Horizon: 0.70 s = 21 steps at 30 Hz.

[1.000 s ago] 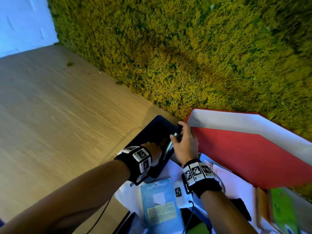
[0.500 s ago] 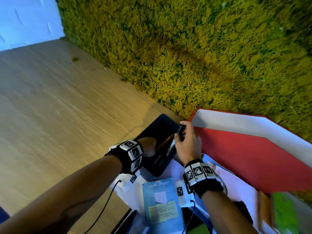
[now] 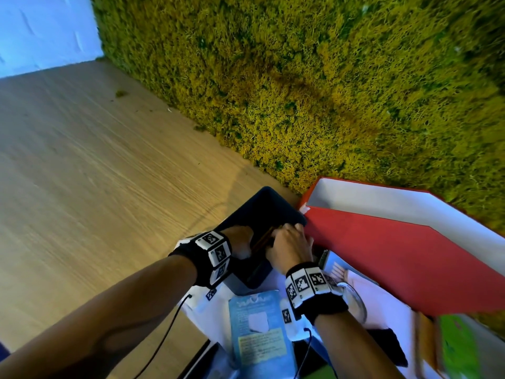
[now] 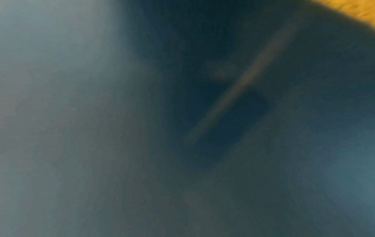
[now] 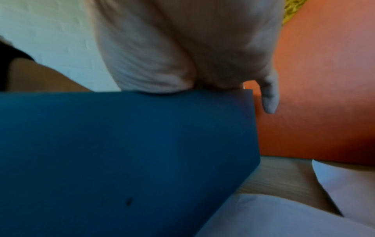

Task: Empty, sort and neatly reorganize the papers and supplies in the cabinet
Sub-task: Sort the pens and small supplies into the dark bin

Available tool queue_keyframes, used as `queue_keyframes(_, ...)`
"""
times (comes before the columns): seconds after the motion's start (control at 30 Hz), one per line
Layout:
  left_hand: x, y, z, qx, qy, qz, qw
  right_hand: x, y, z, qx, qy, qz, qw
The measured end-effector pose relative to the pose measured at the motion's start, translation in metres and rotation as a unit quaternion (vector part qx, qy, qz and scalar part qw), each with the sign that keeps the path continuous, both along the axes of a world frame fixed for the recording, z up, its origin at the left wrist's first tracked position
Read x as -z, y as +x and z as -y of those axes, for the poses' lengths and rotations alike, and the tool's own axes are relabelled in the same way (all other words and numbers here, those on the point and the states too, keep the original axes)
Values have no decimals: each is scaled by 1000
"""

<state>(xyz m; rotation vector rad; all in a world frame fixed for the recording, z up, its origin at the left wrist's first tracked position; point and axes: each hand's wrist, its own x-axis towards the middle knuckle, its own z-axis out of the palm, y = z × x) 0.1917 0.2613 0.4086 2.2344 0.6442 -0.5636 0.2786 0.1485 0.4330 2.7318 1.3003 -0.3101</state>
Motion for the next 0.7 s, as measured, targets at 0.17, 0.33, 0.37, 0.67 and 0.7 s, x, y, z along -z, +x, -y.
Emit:
queue_keyframes(0.17,-2,5,7,35,43,-16,998,-1,0,0,-14,-24,-19,999)
queue_keyframes(0.33,1,6,10,38,53,-14,998,-6,-1,-4,-3,-48,-35,998)
queue_keyframes(0.37,1,6,11,37,56,-15,998,-6,-1,-6,3,-47,-34,998)
queue_keyframes(0.67,-2,4,11,33,103,-10,994,2,-1,-5,8,-35,-8,999)
queue_keyframes(0.7,-4,4,12,32,115,-5,993,2,-1,-5,7,-34,-7,999)
